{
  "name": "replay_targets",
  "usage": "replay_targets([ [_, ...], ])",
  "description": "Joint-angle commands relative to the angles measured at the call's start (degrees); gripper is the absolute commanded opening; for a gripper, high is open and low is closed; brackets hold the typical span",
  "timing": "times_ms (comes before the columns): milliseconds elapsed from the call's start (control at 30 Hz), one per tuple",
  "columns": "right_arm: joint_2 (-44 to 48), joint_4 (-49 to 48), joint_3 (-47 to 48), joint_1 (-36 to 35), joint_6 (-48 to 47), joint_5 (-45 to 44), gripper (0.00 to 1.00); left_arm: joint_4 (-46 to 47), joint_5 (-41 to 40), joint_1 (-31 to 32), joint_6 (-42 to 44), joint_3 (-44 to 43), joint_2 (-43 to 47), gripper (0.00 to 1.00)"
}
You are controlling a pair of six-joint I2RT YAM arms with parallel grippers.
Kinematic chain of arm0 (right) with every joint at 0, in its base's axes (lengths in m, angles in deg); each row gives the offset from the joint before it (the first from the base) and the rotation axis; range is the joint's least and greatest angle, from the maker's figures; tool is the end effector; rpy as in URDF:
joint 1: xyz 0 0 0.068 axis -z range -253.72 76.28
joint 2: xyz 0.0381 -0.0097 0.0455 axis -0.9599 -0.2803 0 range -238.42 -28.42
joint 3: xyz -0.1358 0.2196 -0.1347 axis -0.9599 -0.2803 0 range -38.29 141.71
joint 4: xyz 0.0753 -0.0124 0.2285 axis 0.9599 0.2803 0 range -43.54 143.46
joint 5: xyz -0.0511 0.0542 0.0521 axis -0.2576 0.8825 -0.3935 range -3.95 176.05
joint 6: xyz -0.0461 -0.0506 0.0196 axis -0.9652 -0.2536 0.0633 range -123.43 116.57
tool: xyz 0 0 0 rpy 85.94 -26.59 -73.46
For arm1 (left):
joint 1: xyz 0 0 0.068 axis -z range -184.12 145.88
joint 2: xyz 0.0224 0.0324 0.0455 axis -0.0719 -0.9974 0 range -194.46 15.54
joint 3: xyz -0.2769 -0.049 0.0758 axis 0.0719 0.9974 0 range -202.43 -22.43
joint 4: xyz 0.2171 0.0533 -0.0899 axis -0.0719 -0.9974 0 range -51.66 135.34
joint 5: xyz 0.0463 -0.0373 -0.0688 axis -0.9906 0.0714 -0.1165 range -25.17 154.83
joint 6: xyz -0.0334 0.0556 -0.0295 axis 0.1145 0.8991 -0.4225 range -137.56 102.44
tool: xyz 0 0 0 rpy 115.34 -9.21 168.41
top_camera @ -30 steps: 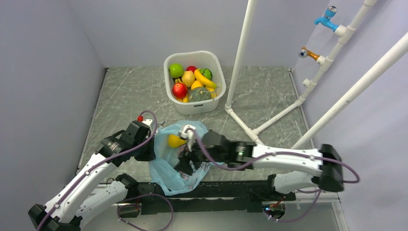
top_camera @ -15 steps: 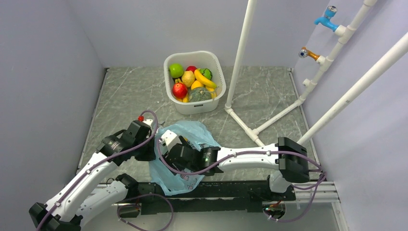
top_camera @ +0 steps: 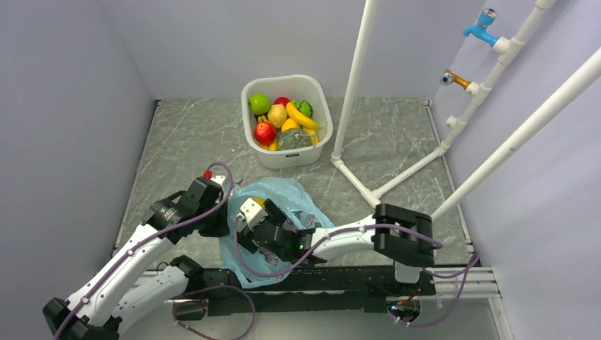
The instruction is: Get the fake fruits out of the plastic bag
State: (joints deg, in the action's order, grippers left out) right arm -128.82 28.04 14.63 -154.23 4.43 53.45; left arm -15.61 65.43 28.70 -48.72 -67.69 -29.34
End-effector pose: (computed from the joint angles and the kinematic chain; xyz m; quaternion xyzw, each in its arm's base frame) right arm 0.0928 0.3634 0.2082 -0.3754 0.7508 0.1657 0.5176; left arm 0.0898 -0.0586 0.2591 0.0153 0.9671 -0.1389 0.2127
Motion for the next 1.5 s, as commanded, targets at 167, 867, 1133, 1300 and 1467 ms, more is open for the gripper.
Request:
replay_targets([
  [167, -8.82, -18.75, 3.9, 2.63, -7.33, -1.88, 0.99, -0.11, 0.14, 0.22, -0.65, -1.06, 0.18, 0.0],
  [867, -17.52, -20.66, 7.81, 9.95, -8.76, 4.06, 0.85, -0.04, 0.62, 0.23, -0.34, -1.06, -0.36, 0.0],
  [1133, -11.19, -18.06, 4.6, 9.94, -7.96, 6.36, 0.44, -0.12, 0.4, 0.22, -0.52, -1.06, -0.32, 0.0],
  [1300, -3.69, -18.15, -1.46, 9.58, -3.68, 8.66, 0.26, -0.08, -0.02, 0.23, -0.74, -1.06, 0.19, 0.0],
  [1467, 3.58, -16.22, -6.24, 7.88, -0.33, 10.44, 0.14, -0.09, 0.19, 0.23, -0.66, -1.14, -0.31, 0.0],
])
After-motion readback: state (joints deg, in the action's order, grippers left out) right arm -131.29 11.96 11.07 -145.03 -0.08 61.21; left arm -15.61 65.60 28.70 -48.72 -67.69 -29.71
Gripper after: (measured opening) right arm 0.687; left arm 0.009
